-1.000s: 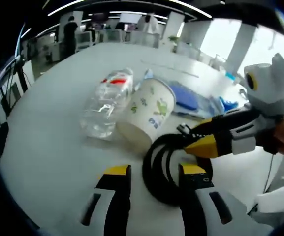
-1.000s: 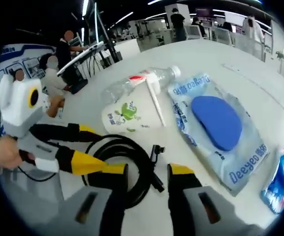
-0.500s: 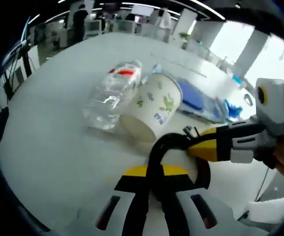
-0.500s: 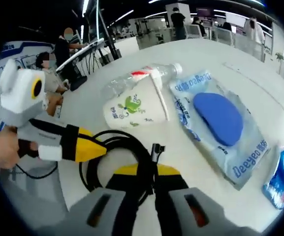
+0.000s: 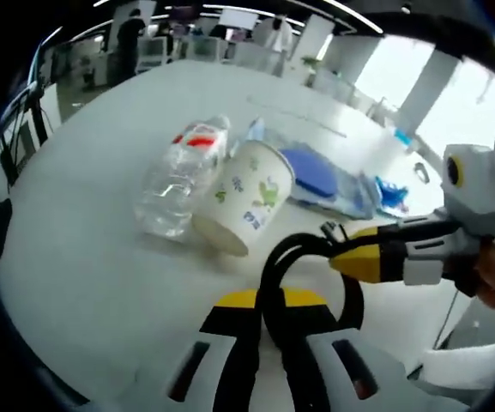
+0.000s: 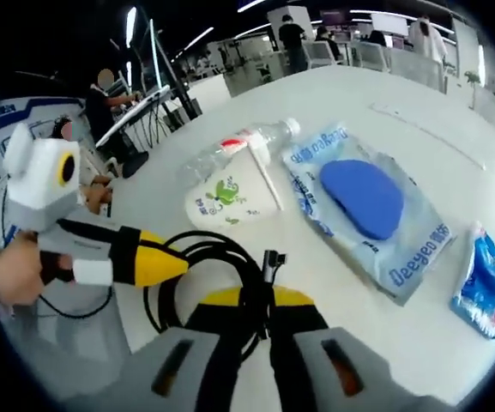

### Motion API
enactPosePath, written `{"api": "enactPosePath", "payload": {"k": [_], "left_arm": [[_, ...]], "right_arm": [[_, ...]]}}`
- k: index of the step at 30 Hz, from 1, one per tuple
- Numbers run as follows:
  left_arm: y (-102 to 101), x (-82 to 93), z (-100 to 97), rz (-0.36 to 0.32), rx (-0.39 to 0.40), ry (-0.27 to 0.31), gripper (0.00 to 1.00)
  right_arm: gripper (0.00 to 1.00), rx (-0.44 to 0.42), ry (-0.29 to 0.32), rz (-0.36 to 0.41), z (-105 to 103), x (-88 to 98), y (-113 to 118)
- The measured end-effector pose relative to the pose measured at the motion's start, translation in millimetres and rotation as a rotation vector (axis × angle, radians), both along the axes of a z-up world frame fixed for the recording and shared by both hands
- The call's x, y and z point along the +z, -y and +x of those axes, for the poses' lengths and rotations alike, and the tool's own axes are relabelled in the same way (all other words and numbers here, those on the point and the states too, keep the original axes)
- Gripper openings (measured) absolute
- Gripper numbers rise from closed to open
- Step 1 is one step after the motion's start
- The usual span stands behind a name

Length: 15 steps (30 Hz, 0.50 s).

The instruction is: Arrange the tabletop items into an orderly group along one side of the table until the central work area is clear of visible clutter.

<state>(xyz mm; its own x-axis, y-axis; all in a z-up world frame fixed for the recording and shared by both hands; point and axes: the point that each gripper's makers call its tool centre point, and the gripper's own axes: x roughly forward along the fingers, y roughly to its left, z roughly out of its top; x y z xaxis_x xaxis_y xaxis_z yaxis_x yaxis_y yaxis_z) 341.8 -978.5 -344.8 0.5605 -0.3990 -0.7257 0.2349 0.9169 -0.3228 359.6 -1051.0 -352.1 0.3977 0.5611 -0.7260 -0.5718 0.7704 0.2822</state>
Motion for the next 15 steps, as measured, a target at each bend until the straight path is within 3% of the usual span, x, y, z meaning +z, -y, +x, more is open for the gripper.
{"api": "enactPosePath", "payload": {"k": [15], "left_arm": [[35,15.5,-4.7,0.007,-0.086,0.029,0.02]], "right_arm": [[0.07,-0.077,0.034,0.017,-15,20.6,35]]}}
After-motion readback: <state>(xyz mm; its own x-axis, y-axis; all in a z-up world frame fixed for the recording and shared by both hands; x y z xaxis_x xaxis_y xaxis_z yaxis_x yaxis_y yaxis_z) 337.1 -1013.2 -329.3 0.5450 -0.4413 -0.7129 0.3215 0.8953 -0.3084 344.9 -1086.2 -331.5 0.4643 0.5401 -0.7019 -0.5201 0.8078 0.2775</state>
